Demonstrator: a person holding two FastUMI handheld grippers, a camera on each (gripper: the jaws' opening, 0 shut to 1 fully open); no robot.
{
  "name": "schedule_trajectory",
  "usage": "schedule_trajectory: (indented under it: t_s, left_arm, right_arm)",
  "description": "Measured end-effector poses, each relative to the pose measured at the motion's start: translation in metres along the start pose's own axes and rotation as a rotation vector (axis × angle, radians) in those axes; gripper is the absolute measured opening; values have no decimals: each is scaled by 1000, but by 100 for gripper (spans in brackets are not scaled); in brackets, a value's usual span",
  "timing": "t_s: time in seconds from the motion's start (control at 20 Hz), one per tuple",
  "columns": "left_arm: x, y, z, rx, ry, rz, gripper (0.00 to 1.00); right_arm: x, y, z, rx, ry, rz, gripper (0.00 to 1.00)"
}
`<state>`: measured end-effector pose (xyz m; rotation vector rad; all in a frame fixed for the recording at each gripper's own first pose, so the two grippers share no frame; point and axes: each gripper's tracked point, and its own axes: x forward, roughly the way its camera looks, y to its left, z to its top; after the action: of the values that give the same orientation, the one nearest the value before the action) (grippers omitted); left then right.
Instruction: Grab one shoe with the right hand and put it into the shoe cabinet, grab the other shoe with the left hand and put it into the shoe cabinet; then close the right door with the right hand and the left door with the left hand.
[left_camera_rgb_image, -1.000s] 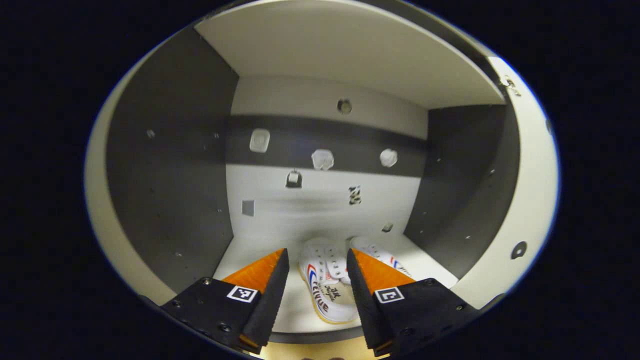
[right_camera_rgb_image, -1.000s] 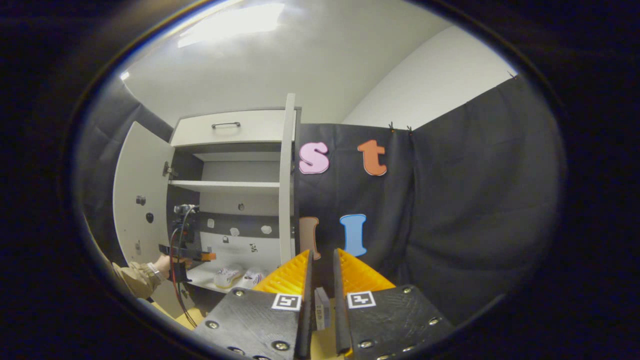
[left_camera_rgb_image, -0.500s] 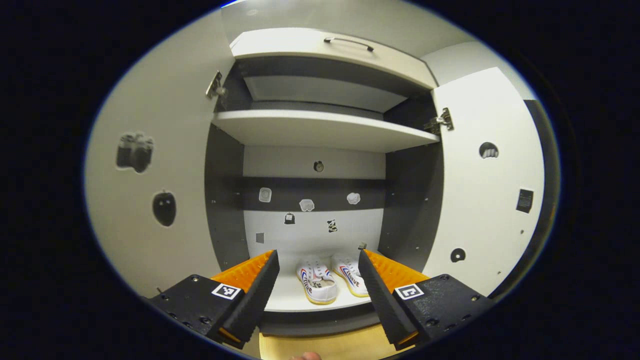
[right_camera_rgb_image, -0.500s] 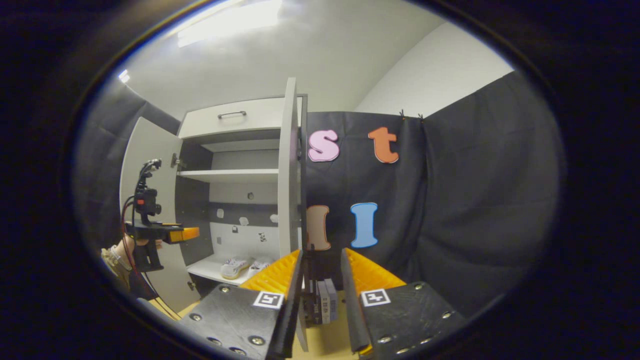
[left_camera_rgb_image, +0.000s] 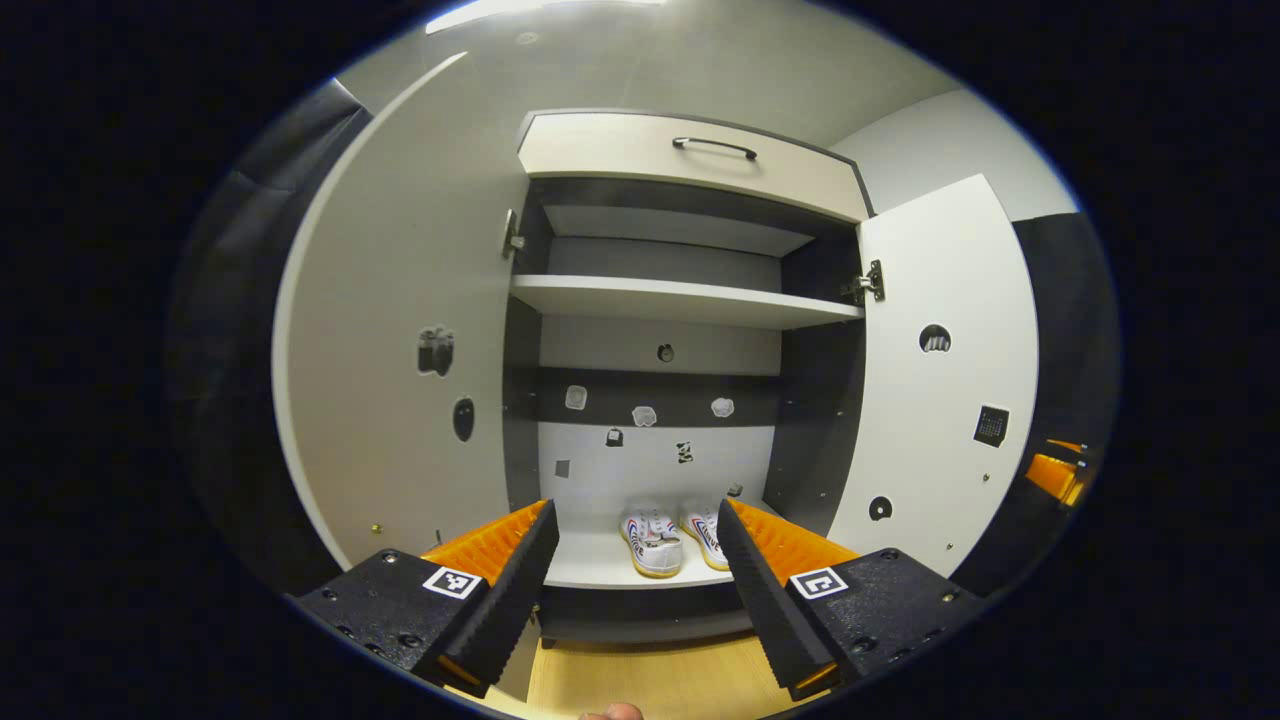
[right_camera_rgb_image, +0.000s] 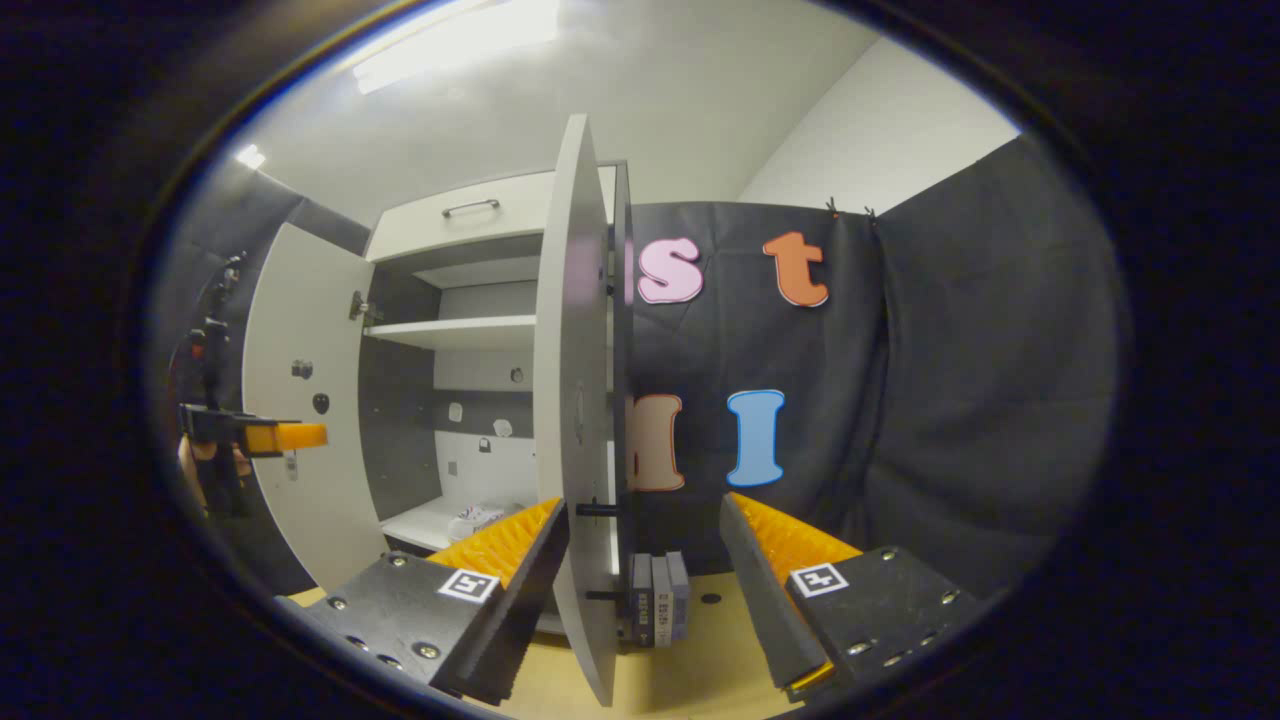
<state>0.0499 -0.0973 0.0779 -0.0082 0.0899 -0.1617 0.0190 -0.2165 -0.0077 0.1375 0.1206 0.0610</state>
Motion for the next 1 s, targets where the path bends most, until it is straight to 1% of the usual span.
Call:
schedule_trajectory:
  t_s: [0.05, 0.15, 0.2, 0.25, 0.3, 0.35, 0.4, 0.45, 0.5, 0.55, 0.6, 0.65, 0.7, 0.75, 0.8, 0.85, 0.9, 0.95, 1.0]
  left_arm:
    - [-7, 4, 3, -1, -6, 15, 96]
    - [-23, 13, 7, 3, -9, 43, 96]
    - [-32, 16, 10, 6, -10, 55, 92]
    - [-39, 19, 13, 7, -14, 66, 92]
    - [-45, 22, 17, 4, -18, 77, 96]
    - [-52, 25, 19, -1, -21, 86, 96]
    - [-58, 29, 21, -6, -25, 98, 93]
    - [-65, 32, 23, -11, -29, 110, 93]
    - [-73, 36, 24, -14, -33, 125, 96]
    - [-81, 41, 27, -16, -36, 139, 96]
    - [-89, 46, 30, -17, -39, 153, 92]
    - [-95, 51, 31, -17, -43, 166, 96]
    - [-102, 58, 33, -15, -47, 184, 96]
    - [-107, 66, 36, -10, -52, 206, 96]
    - [-111, 75, 37, -5, -55, 229, 92]
    - [-114, 83, 37, -3, -56, 250, 96]
    - [-118, 91, 36, -3, -56, 267, 96]
    - [-121, 98, 35, -3, -55, 282, 93]
    - [-122, 106, 33, -4, -54, 299, 93]
  right_arm:
    - [6, -1, -7, 3, 16, 4, 88]
    - [14, 0, -23, 10, 59, 22, 88]
    - [15, 0, -28, 8, 75, 23, 88]
    - [18, 0, -30, 5, 82, 32, 88]
    - [19, 2, -30, 13, 81, 47, 88]
    - [20, 6, -30, 22, 93, 66, 88]
    - [22, 11, -31, 35, 100, 86, 90]
    - [24, 16, -32, 47, 108, 107, 87]
    - [25, 24, -33, 59, 114, 129, 87]
    - [27, 33, -34, 66, 120, 154, 90]
    - [28, 44, -35, 72, 123, 179, 90]
    - [30, 55, -36, 74, 128, 204, 90]
    - [31, 66, -37, 78, 128, 226, 87]
    - [36, 77, -39, 78, 129, 242, 87]
    - [39, 84, -39, 75, 129, 254, 90]
    - [43, 92, -40, 76, 130, 268, 90]
    - [48, 103, -40, 81, 134, 282, 90]
    - [50, 112, -41, 84, 136, 297, 90]
    - [53, 119, -40, 86, 138, 314, 90]
